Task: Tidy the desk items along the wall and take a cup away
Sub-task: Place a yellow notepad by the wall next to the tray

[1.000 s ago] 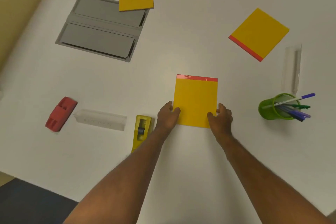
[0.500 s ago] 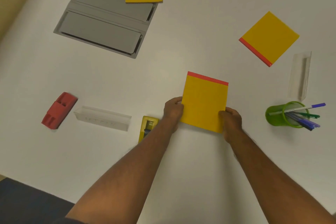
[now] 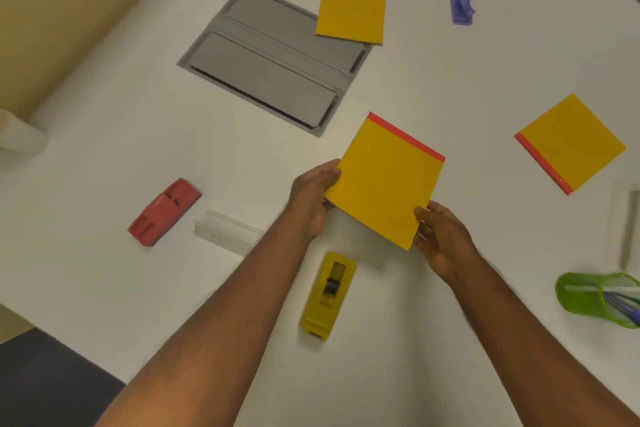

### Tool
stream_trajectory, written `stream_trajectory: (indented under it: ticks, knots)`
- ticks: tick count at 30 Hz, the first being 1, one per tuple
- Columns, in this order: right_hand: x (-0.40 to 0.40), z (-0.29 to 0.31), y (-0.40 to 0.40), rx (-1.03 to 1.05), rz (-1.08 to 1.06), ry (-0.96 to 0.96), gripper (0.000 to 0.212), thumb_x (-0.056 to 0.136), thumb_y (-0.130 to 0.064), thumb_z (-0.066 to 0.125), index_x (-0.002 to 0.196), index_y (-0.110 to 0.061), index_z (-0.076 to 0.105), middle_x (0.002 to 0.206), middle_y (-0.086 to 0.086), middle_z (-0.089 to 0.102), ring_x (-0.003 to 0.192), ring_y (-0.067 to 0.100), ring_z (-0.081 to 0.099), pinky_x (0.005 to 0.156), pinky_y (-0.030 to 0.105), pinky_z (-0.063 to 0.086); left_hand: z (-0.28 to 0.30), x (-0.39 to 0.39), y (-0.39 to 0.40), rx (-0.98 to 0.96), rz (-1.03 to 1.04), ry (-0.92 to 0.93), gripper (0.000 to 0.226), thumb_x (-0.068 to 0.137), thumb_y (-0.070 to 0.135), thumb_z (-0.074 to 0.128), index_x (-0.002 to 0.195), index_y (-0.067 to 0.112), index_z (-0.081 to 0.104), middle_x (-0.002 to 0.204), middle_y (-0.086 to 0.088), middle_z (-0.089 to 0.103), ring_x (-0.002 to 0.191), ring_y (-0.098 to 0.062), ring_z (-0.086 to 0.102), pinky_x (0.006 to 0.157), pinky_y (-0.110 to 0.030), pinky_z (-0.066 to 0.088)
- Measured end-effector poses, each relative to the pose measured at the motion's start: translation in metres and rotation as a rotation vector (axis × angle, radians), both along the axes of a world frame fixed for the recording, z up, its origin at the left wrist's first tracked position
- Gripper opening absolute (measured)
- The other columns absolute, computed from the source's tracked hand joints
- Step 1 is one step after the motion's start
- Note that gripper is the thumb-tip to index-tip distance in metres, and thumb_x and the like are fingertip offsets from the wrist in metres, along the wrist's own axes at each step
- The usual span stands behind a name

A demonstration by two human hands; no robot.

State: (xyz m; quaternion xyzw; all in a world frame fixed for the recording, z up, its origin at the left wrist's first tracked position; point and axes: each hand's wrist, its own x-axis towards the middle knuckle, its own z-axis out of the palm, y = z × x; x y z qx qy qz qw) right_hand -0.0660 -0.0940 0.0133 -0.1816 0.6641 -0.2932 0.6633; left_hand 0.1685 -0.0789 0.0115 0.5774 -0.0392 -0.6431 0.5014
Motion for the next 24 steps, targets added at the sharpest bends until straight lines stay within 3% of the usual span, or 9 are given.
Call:
stream_trajectory:
  ticks: [2,7,10,17,21,24]
  knots:
    - [0.031,0.006,-0.009,-0.008,0.046,-0.034,0.037,0.100,-0.009,0.057,0.137,-0.011,0.055,0.126,0.011,0.068,0.106,0.027,0.067,0.088,0.041,0.055,0.000,0.032,0.001,-0.018,0.113,0.088,0.029,0.098,0.014,0.060,0.126,0.012,0.066,0.109,-0.006,0.075,0.099,-0.024,0.069,0.089,-0.042,0.057]
    - [0.119,0.018,-0.036,-0.031,0.150,-0.115,0.037,0.101,-0.008,0.056,0.137,-0.010,0.054,0.123,0.011,0.069,0.101,0.025,0.068,0.081,0.037,0.056,-0.004,0.101,0.012,-0.165,0.420,0.341,0.024,0.100,0.007,0.054,0.122,0.010,0.062,0.105,-0.009,0.077,0.090,-0.022,0.075,0.077,-0.039,0.062]
    - [0.169,0.020,-0.053,-0.050,0.208,-0.127,0.035,0.101,-0.007,0.055,0.136,-0.011,0.054,0.120,0.008,0.070,0.099,0.024,0.068,0.084,0.039,0.057,-0.010,0.128,0.020,-0.239,0.568,0.430,0.024,0.098,0.003,0.054,0.120,0.008,0.063,0.109,-0.013,0.076,0.095,-0.023,0.075,0.079,-0.038,0.062]
    - [0.276,0.009,-0.093,-0.066,0.339,-0.175,0.025,0.101,-0.008,0.056,0.125,-0.015,0.060,0.114,0.006,0.073,0.095,0.022,0.071,0.075,0.036,0.058,-0.022,0.181,0.013,-0.301,0.560,0.288,0.040,0.099,0.007,0.054,0.138,0.017,0.055,0.129,-0.011,0.068,0.112,-0.026,0.069,0.095,-0.041,0.057]
    - [0.325,-0.005,-0.112,-0.088,0.422,-0.204,0.017,0.099,-0.005,0.058,0.110,-0.017,0.062,0.095,0.001,0.078,0.078,0.015,0.076,0.064,0.030,0.059,-0.029,0.220,-0.007,-0.289,0.607,0.199,0.039,0.100,0.005,0.051,0.135,0.022,0.055,0.126,-0.010,0.070,0.109,-0.028,0.071,0.087,-0.043,0.060]
    - [0.353,-0.013,-0.131,-0.091,0.474,-0.227,0.017,0.097,-0.003,0.060,0.109,-0.015,0.062,0.098,0.004,0.076,0.076,0.016,0.075,0.065,0.030,0.058,-0.034,0.248,-0.023,-0.264,0.630,0.136,0.039,0.101,0.004,0.051,0.136,0.021,0.055,0.123,-0.008,0.072,0.106,-0.027,0.072,0.079,-0.039,0.062]
